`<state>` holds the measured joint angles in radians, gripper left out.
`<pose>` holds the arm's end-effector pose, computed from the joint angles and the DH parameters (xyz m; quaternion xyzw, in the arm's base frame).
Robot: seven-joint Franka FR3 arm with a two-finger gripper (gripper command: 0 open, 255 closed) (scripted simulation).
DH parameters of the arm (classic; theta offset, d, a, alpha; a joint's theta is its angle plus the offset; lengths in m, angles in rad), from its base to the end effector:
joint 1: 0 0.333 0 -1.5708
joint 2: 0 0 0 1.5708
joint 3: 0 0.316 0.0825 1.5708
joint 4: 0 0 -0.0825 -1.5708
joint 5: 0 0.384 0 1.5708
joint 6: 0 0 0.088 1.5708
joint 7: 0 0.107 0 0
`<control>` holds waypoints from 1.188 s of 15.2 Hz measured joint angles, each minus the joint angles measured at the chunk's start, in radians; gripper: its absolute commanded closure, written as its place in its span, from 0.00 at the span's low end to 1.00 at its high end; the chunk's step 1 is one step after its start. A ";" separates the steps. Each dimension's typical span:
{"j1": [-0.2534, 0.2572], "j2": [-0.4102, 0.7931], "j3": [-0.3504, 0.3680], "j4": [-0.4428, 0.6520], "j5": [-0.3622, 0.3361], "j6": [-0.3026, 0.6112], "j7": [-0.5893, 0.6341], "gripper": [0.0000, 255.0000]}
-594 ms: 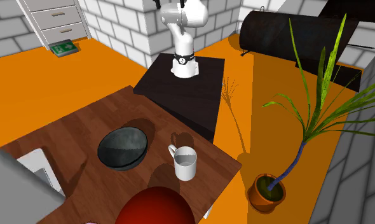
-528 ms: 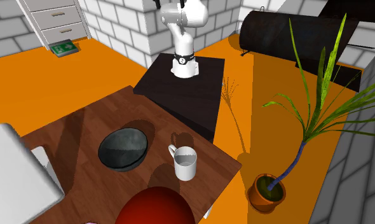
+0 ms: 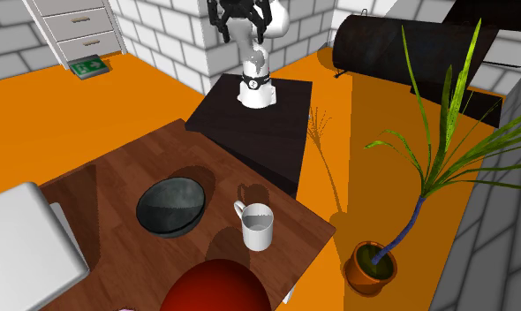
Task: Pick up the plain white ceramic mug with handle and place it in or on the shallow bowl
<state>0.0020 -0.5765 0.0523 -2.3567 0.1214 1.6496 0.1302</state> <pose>0.3621 0.0342 0.5263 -0.9955 0.0517 0.0691 0.0399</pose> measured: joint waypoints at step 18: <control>0.033 0.667 0.133 0.299 -0.045 0.361 0.255 0.00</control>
<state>0.0355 0.0902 0.1849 -2.0578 0.0760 2.0103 0.3849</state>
